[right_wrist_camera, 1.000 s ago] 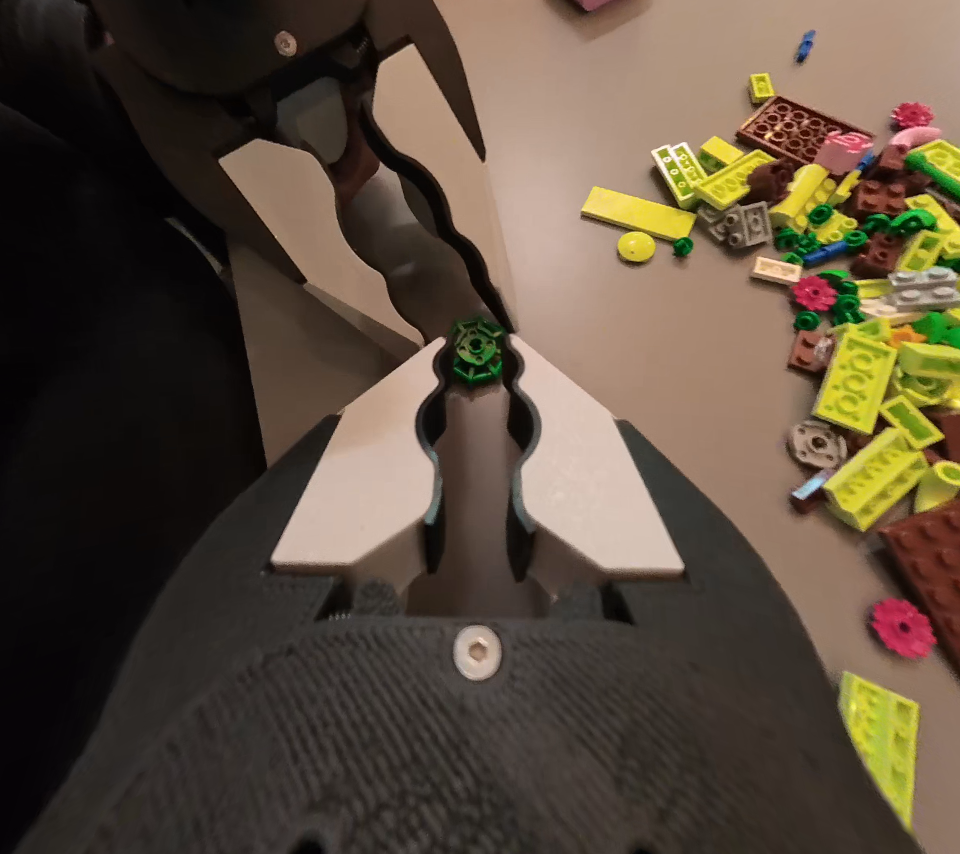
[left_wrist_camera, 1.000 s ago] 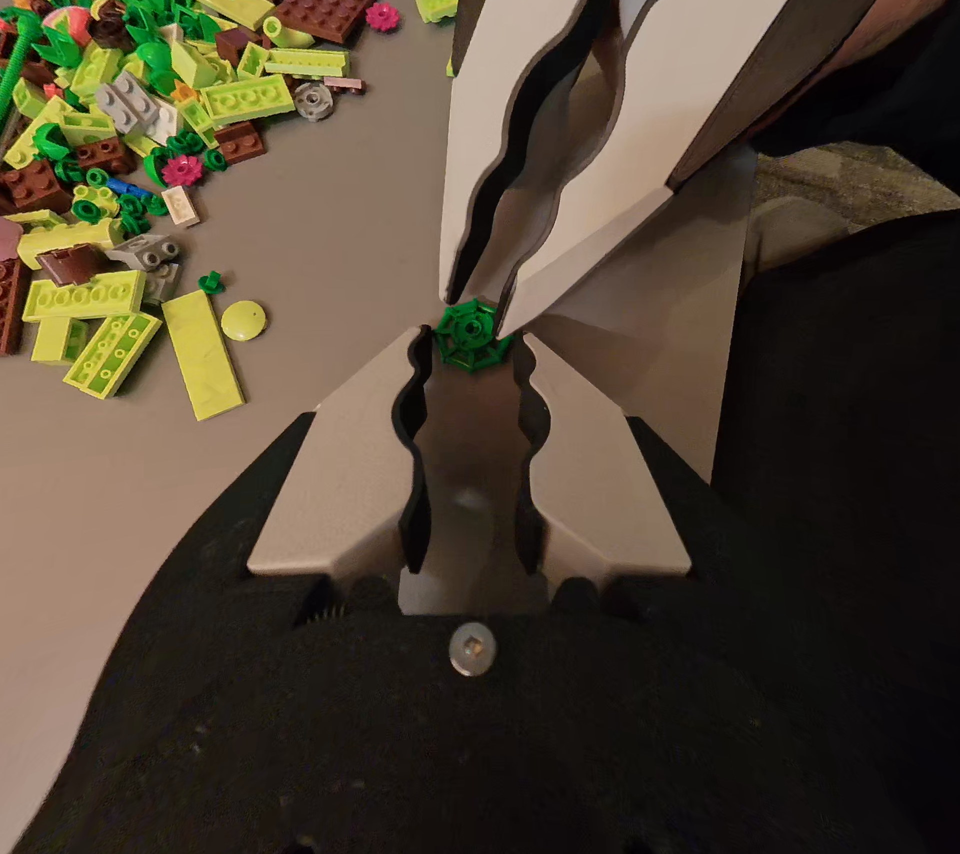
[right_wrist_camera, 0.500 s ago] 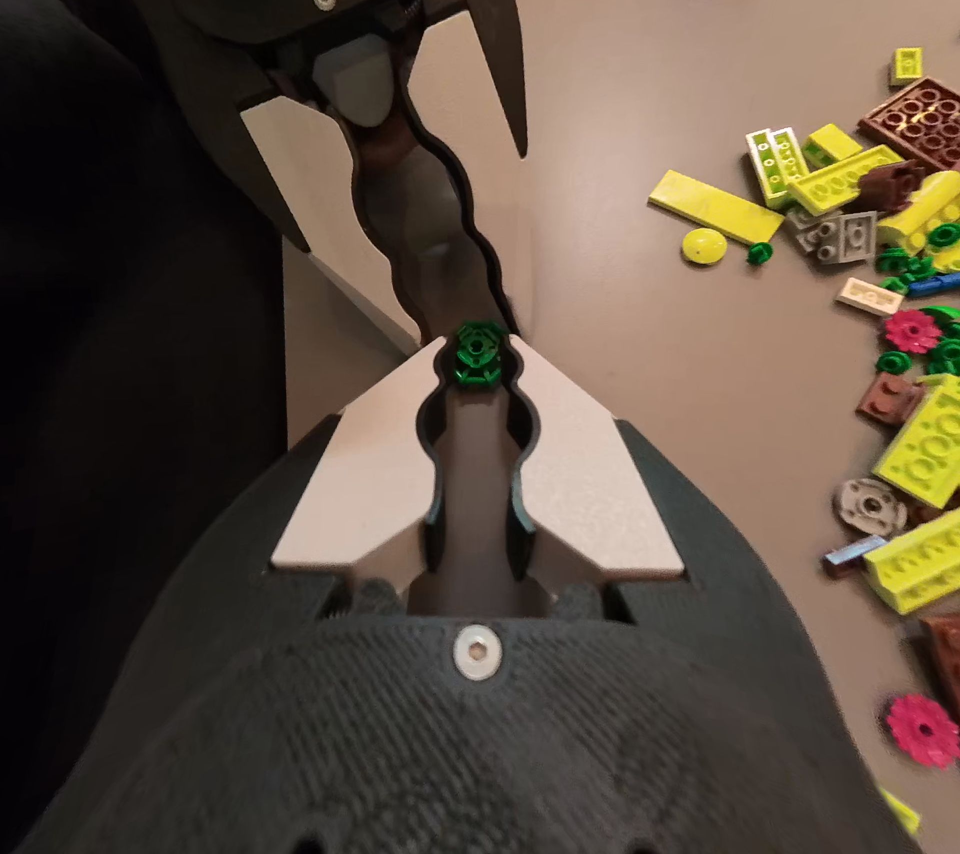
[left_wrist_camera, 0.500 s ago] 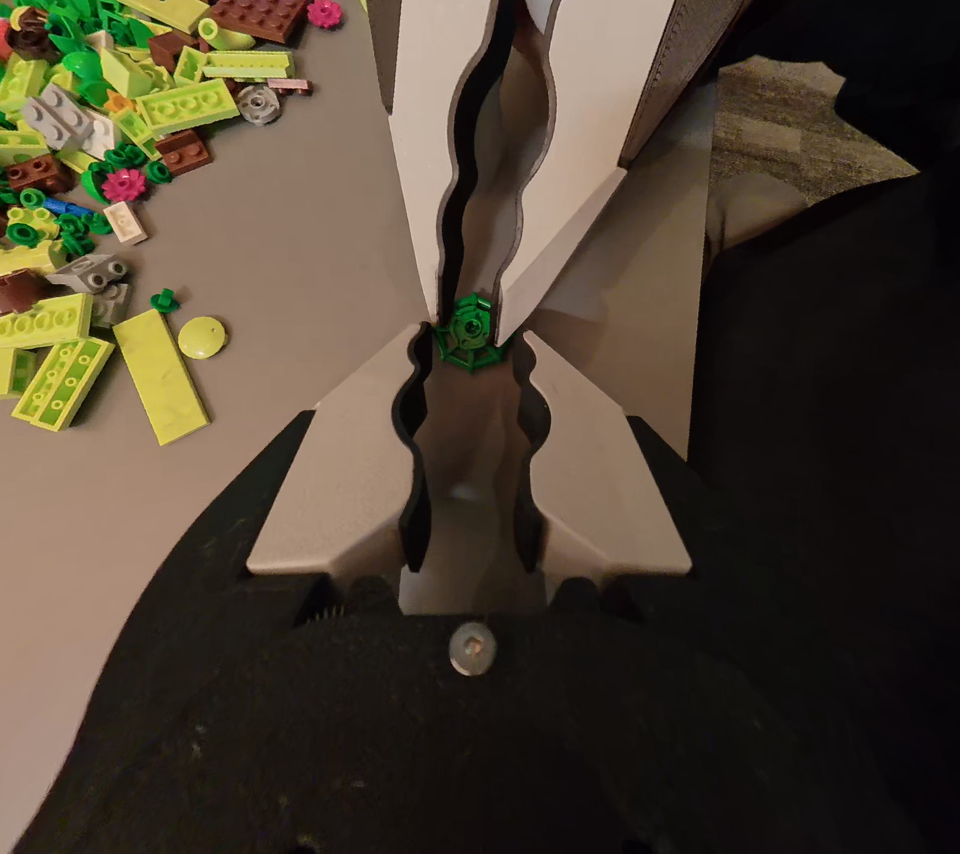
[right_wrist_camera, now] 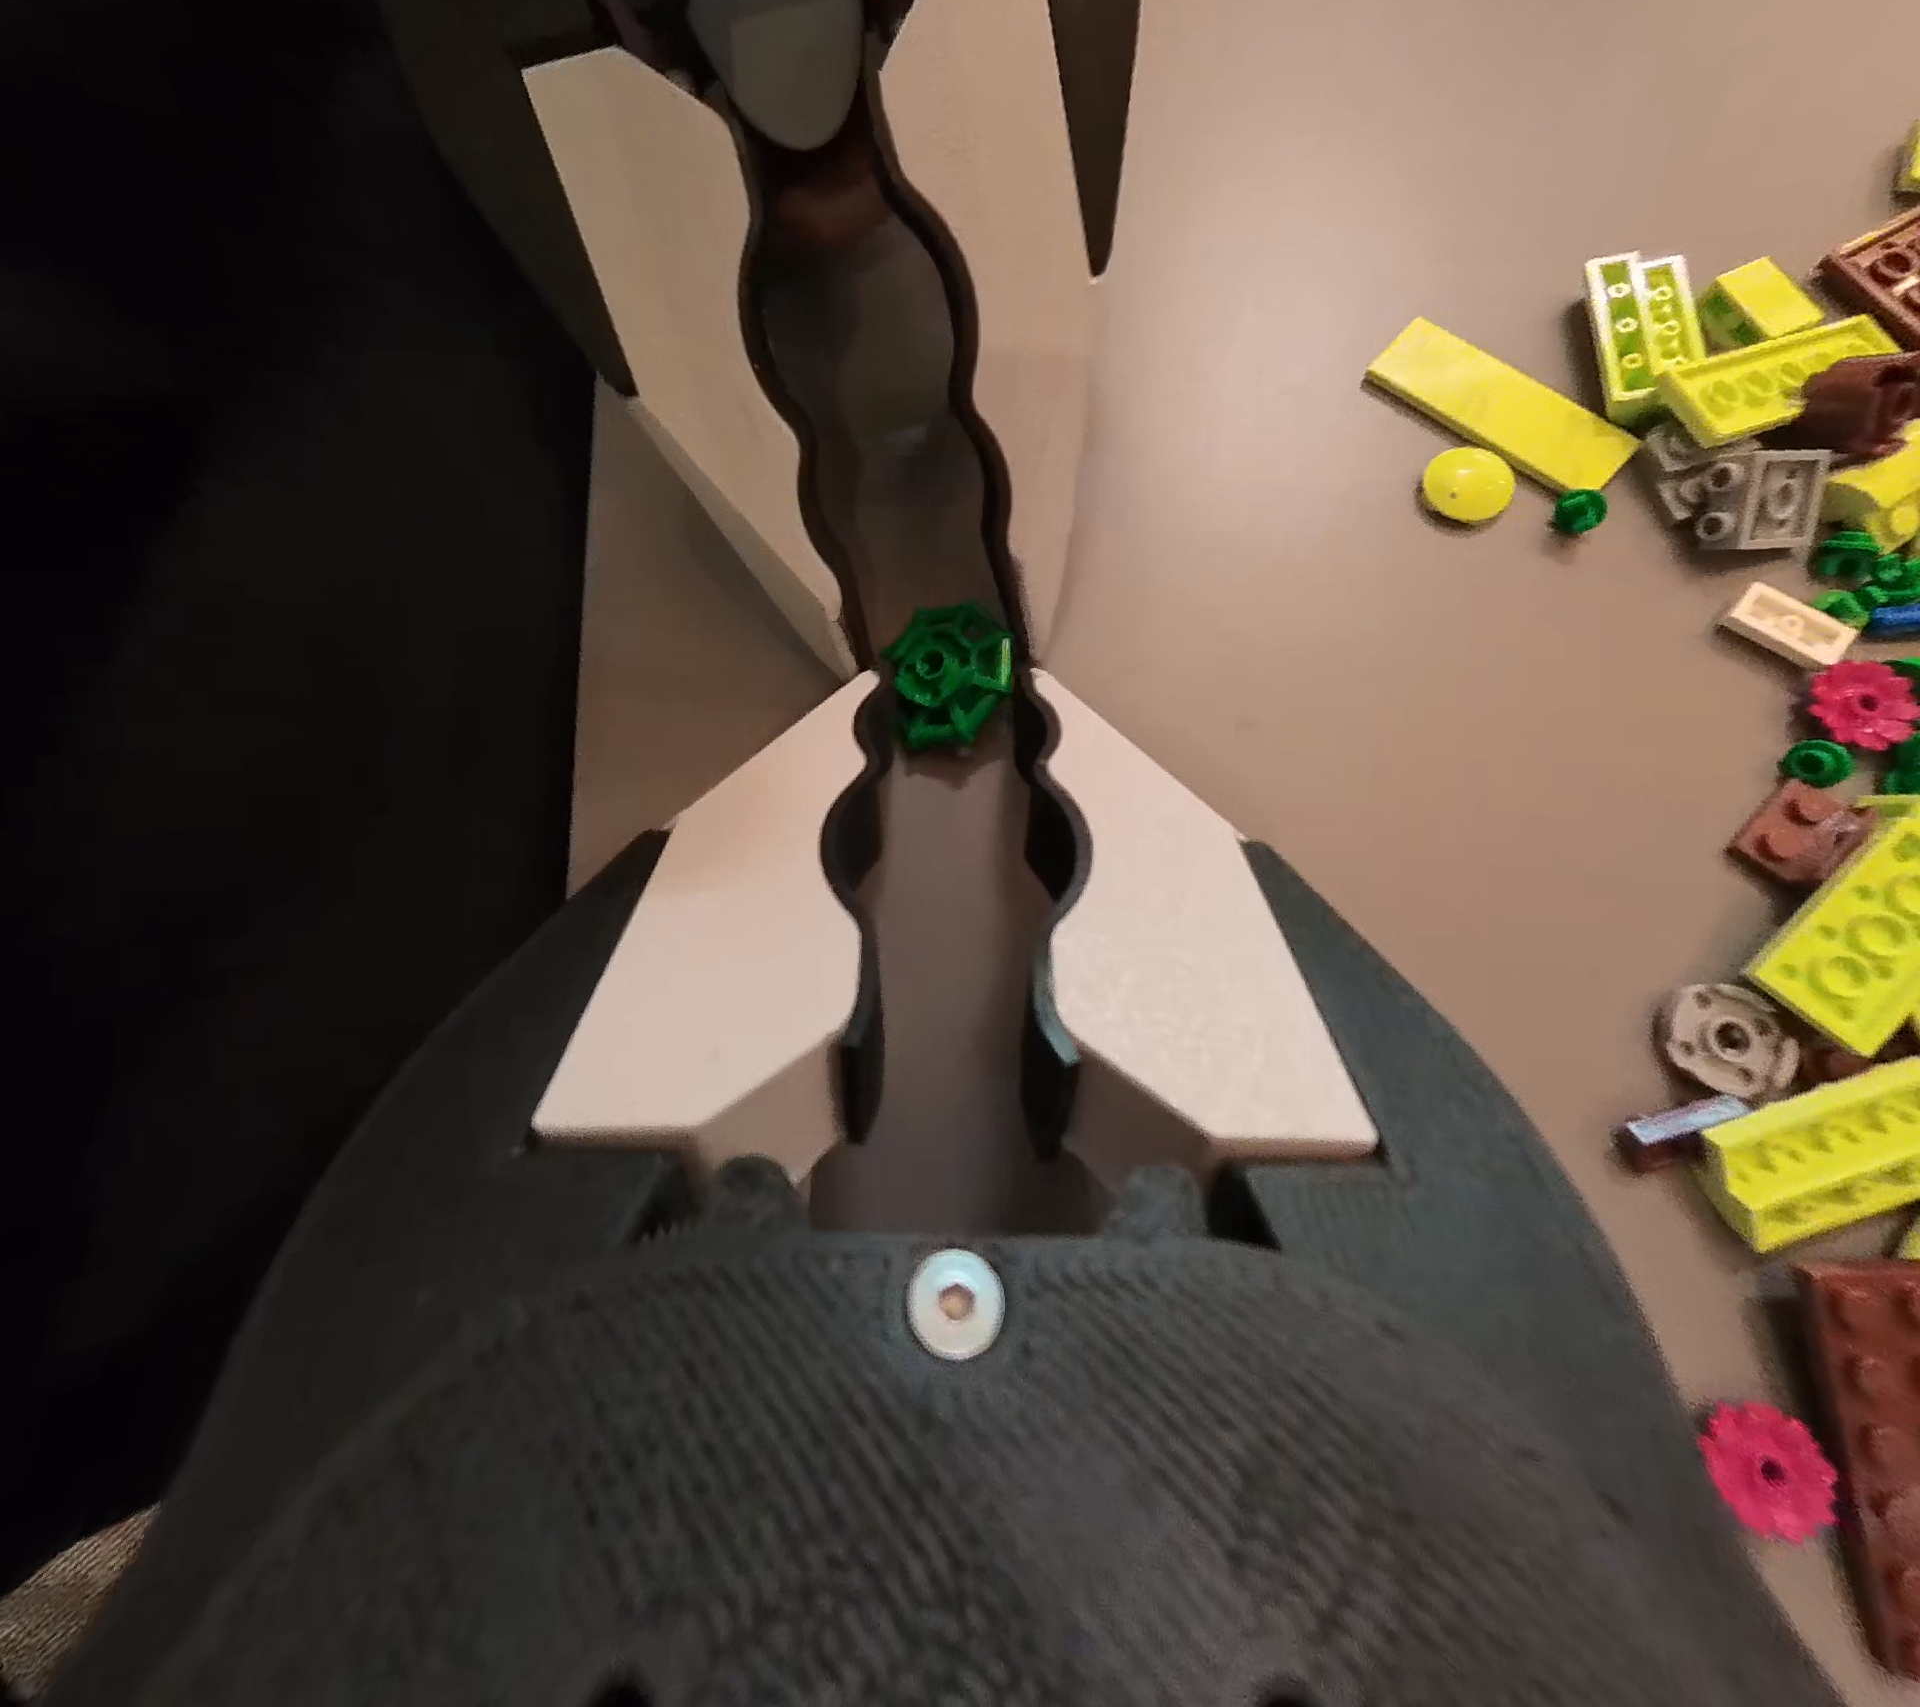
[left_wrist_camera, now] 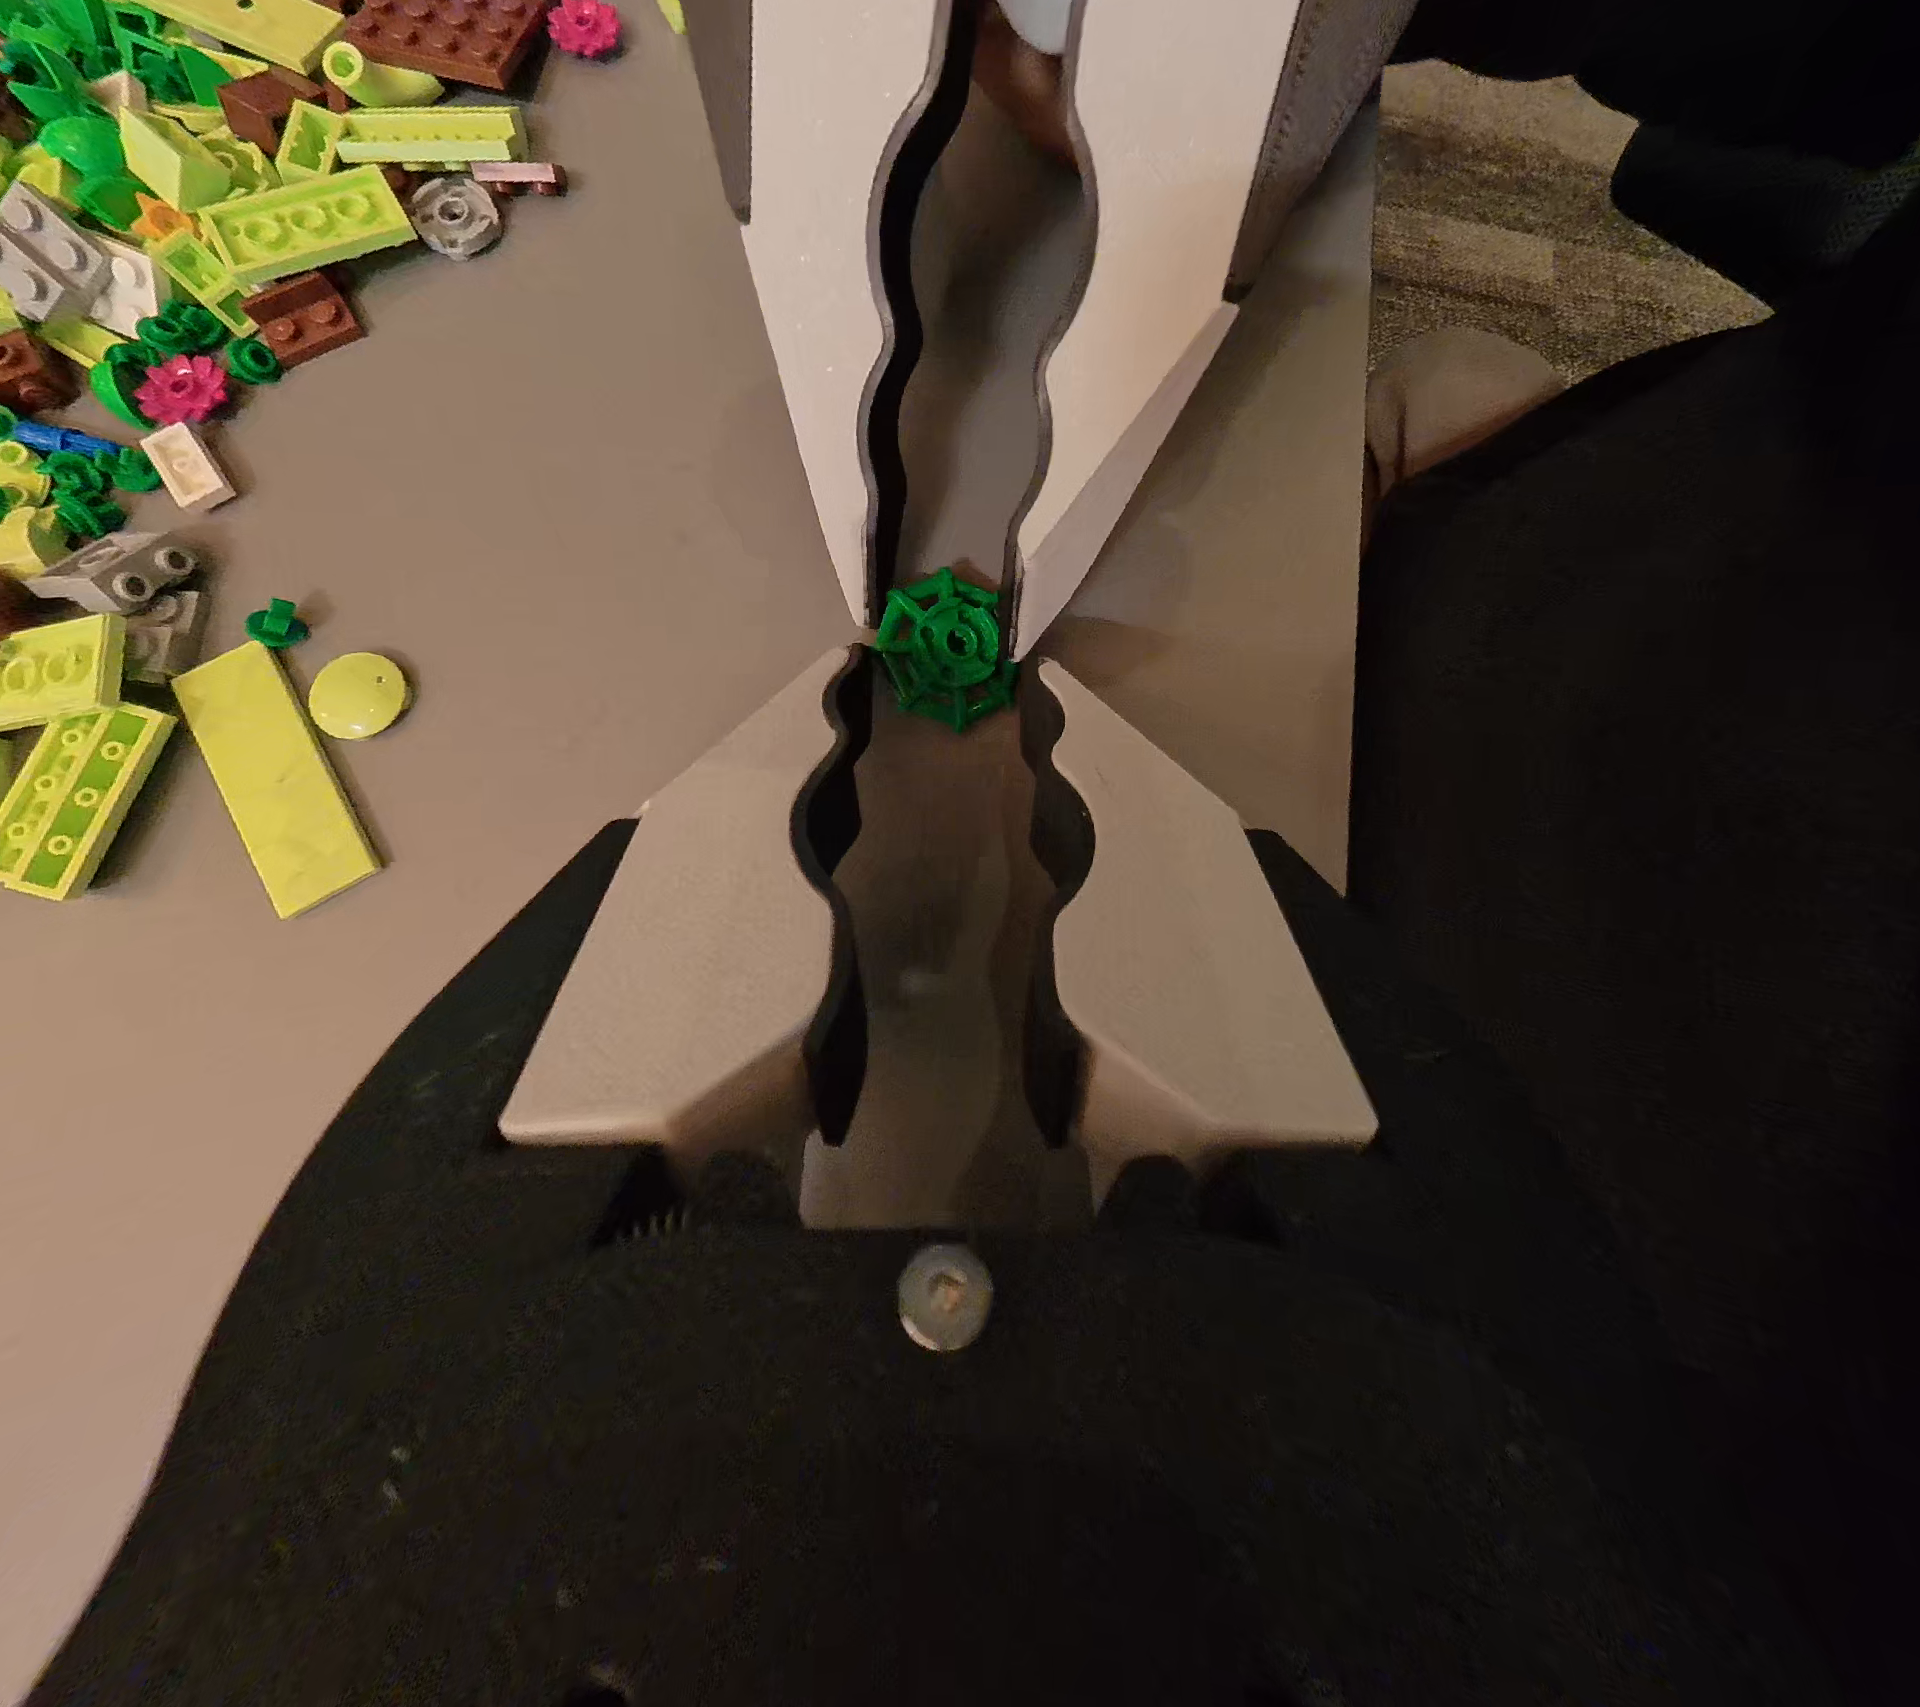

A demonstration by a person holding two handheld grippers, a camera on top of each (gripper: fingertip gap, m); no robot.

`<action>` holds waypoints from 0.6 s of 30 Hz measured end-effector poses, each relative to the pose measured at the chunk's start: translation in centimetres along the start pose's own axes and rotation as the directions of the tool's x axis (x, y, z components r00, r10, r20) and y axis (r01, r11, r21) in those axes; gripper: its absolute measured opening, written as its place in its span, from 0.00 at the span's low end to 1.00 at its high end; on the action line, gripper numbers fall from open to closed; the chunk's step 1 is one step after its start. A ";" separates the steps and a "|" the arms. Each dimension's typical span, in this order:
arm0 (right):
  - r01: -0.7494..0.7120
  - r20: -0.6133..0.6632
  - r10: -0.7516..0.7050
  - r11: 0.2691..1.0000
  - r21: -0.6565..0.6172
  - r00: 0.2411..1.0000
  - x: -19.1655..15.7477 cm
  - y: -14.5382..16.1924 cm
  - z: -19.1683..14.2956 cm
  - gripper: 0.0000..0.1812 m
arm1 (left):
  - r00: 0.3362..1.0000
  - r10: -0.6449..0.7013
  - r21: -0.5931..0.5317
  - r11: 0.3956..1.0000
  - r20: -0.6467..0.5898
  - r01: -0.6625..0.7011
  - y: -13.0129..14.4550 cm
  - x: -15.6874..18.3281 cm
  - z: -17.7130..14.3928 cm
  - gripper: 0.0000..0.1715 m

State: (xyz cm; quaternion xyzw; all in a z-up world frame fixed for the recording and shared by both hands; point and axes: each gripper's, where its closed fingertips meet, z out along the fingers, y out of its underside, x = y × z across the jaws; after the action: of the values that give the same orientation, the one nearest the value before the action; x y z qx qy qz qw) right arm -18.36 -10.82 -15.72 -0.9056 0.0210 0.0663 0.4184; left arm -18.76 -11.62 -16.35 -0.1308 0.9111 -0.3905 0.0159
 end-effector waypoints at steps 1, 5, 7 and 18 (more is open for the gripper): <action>0.010 -0.021 -0.010 1.000 0.004 1.000 0.1 0.0 0.0 0.11 | 1.000 -0.004 0.001 1.000 0.002 0.004 0.0 -0.1 0.0 0.15; 0.015 -0.085 -0.013 1.000 0.016 0.996 0.4 0.1 -0.4 0.11 | 1.000 -0.011 0.002 1.000 0.011 0.011 0.0 -0.2 0.0 0.15; 0.008 -0.105 -0.006 1.000 0.019 0.994 0.4 0.1 -0.4 0.11 | 1.000 -0.010 0.001 1.000 0.014 0.010 0.0 -0.2 0.0 0.15; -0.074 -0.268 0.096 0.993 0.091 0.959 2.2 0.7 -2.7 0.11 | 0.998 -0.043 0.019 0.999 0.041 0.042 0.2 -0.7 -0.6 0.11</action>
State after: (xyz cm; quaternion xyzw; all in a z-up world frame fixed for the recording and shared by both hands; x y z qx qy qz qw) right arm -15.93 -13.31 -14.85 -0.8870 0.1197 -0.0415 0.4441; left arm -18.20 -10.87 -16.12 -0.1579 0.9040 -0.3963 0.0276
